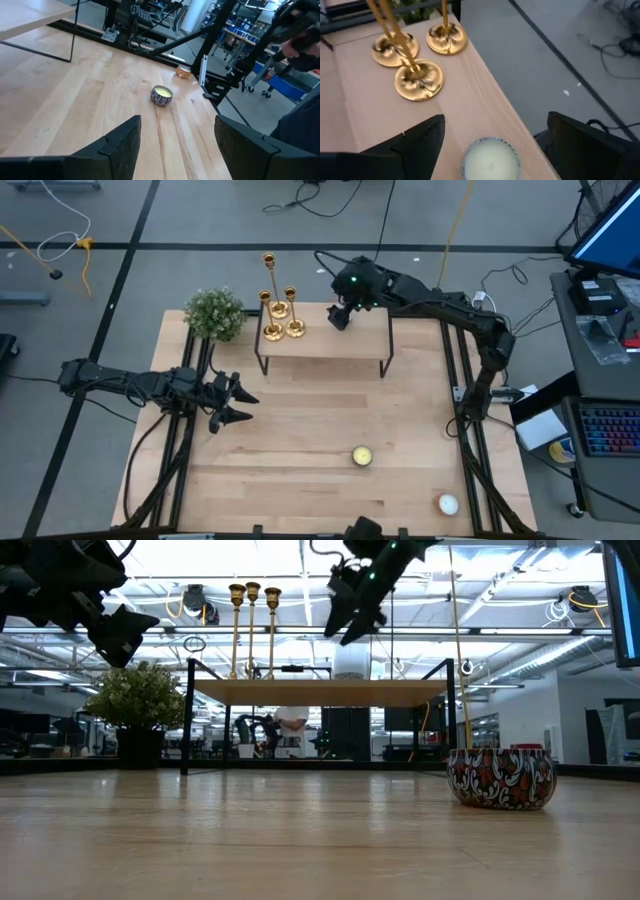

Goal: Pick & Place candle stick holders
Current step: Put the red scented candle on the shelf

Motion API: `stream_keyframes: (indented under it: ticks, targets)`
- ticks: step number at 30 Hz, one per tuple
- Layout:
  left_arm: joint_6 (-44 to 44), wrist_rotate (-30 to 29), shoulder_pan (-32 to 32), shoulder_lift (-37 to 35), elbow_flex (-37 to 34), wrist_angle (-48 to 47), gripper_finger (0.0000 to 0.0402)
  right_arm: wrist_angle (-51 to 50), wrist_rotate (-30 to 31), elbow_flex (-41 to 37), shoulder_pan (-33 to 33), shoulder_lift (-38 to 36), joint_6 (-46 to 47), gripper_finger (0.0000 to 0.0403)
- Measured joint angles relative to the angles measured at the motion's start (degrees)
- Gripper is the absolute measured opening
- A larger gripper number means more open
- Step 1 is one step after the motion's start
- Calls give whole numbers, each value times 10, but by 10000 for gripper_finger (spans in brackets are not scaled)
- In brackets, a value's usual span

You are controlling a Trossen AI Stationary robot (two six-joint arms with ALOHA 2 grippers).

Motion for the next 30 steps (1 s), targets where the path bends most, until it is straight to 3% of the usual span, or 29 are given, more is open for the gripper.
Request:
stream_keyframes:
  ticks: [10, 30]
  targets:
    - [-3, -2, 0, 1, 0, 0, 253, -130, 52, 0, 41, -94, 0, 341]
    - [-4, -2, 0, 1, 0, 0, 253, -476, 56, 0, 144, -203, 242, 341]
